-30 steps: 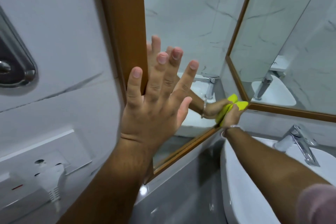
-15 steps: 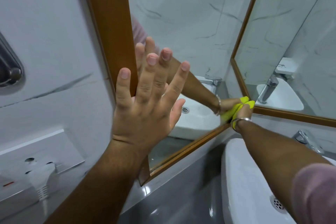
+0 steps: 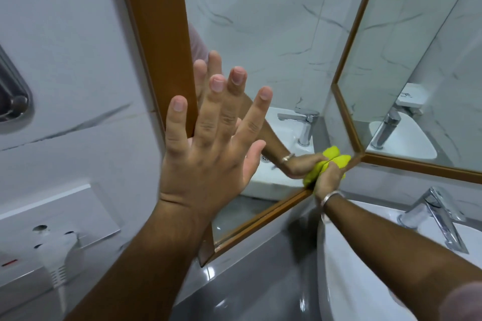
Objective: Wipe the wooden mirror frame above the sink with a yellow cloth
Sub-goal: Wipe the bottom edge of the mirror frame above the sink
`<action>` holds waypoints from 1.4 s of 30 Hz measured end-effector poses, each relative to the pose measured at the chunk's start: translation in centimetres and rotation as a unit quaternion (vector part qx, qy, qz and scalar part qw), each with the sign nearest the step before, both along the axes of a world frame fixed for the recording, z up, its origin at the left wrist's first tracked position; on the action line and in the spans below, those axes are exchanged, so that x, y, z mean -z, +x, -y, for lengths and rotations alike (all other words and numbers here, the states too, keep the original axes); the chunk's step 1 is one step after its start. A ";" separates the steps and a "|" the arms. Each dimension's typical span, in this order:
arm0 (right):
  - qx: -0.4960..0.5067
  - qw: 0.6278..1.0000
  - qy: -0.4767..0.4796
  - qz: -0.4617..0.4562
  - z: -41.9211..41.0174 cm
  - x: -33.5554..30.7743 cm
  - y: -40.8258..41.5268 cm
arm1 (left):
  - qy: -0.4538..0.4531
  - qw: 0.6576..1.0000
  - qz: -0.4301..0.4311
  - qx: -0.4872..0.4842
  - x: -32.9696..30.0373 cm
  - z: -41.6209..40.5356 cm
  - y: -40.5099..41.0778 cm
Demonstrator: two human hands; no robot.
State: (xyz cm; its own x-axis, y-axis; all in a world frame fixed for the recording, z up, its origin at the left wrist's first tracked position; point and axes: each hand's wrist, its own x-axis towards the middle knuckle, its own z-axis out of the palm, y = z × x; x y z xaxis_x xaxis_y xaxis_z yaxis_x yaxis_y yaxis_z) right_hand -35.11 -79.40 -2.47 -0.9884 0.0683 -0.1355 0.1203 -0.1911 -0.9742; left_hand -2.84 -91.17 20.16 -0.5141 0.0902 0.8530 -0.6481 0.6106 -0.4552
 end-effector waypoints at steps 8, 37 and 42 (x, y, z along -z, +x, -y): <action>0.051 0.997 0.055 -0.020 -1.5 -5.8 -0.6 | 0.005 1.000 -0.004 -0.009 0.1 0.0 -0.2; 0.032 0.998 -0.049 0.021 -1.9 -2.6 -6.7 | -0.008 0.996 0.092 -0.019 -5.1 -1.0 -1.1; 0.041 0.998 -0.009 0.055 -3.3 -4.1 -10.1 | 0.005 0.996 0.090 -0.007 -5.0 -1.0 -1.1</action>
State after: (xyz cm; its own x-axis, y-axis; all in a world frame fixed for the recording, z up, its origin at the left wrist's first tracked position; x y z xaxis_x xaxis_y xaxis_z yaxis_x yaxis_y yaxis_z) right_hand -45.20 -76.10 1.60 -0.9588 0.1445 -0.2447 0.2096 -0.2215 -0.9524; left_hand -3.91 -90.12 25.16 -0.6601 0.0746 0.7474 -0.5647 0.6069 -0.5593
